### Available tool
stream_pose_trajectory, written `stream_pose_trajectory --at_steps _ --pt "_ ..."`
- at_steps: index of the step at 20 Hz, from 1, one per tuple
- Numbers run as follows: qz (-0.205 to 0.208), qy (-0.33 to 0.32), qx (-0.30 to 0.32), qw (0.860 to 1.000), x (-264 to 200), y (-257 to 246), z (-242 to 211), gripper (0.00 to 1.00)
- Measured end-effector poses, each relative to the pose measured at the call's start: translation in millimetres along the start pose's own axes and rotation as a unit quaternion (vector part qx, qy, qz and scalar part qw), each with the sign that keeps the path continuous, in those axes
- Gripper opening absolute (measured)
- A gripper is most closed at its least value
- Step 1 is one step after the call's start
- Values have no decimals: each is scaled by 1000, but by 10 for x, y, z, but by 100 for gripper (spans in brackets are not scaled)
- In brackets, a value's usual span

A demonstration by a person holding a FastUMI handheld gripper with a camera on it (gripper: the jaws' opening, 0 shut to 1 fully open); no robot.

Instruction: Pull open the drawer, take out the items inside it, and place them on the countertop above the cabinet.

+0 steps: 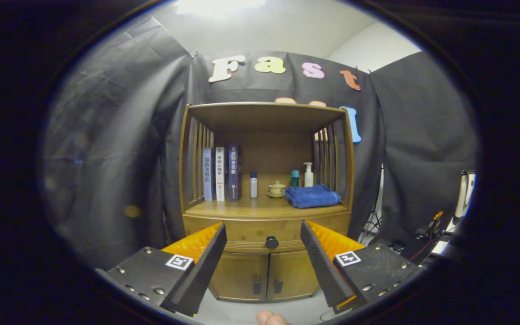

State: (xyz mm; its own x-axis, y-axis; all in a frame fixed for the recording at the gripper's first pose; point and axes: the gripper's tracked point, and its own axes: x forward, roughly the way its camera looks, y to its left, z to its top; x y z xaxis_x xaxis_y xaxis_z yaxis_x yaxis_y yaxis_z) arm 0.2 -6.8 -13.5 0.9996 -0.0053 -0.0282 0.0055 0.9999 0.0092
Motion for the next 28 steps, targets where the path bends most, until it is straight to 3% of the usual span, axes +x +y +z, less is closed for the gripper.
stream_pose_trajectory --at_steps 12,20,28 --pt "0 30 30 999 284 -135 -336 99" --pt "13 88 39 995 1077 -163 -1039 99" --pt "-11 103 27 994 1971 -241 -1571 99"
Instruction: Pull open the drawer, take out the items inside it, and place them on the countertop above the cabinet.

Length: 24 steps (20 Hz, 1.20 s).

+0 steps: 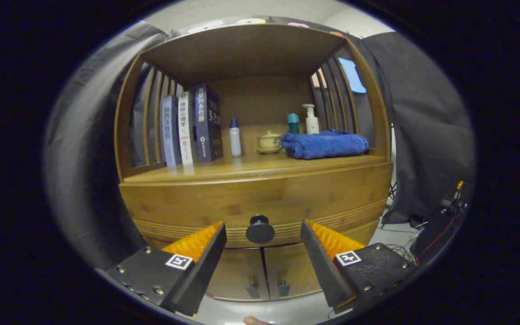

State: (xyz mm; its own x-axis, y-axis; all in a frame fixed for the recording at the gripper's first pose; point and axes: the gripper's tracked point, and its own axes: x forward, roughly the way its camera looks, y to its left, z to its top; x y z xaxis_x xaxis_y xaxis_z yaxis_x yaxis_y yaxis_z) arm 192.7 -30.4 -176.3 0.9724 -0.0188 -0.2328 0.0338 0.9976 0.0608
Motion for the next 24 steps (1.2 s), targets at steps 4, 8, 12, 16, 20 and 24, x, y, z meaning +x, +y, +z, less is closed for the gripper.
stream_pose_trajectory --at_steps 4,8,12,16,20,24 --pt "3 18 6 1000 312 31 -58 88" --pt "11 65 5 998 471 79 -228 52" --pt "20 47 -27 998 405 45 -203 31" --pt "28 53 2 998 121 75 -245 31" --pt "20 49 -6 999 -296 30 -285 31" --pt "7 44 -2 999 -770 -11 -349 30"
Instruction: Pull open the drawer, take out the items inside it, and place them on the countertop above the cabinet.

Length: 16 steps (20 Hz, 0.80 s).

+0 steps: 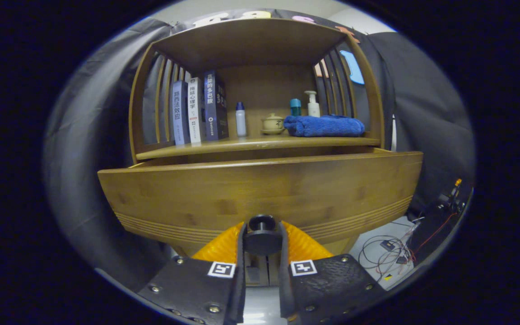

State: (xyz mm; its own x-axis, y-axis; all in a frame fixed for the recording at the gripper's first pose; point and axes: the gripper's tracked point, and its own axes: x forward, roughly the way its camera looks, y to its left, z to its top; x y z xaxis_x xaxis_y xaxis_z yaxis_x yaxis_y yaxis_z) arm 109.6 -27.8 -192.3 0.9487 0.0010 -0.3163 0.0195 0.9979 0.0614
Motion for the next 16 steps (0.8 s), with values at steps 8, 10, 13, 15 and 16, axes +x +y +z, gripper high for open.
stream_pose_trajectory --at_steps 8,10,13,15,16 --pt "11 39 43 998 -473 -34 -213 30" --pt "14 38 41 998 -598 -11 -224 30" --pt "17 21 12 1000 -844 -38 -244 30" --pt "22 17 23 999 -917 -47 -189 31" --pt "18 -2 22 1000 -1027 -73 -92 30"
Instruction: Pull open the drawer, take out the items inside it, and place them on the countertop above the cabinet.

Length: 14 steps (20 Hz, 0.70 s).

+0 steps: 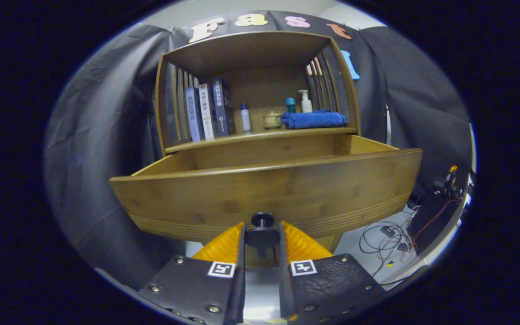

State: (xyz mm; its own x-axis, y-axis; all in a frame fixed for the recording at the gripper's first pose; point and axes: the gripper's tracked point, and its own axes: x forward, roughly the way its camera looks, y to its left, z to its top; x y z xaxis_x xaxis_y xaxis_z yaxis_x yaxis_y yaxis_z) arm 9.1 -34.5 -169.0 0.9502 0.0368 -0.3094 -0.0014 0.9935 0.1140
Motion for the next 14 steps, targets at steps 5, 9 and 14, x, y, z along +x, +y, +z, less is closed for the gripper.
stream_pose_trajectory --at_steps 5,9,14 --pt "-40 -47 -73 995 -109 -128 517 8" --pt "-25 -52 -3 998 -235 -13 803 20" --pt "-34 -43 6 998 -277 40 1180 85"
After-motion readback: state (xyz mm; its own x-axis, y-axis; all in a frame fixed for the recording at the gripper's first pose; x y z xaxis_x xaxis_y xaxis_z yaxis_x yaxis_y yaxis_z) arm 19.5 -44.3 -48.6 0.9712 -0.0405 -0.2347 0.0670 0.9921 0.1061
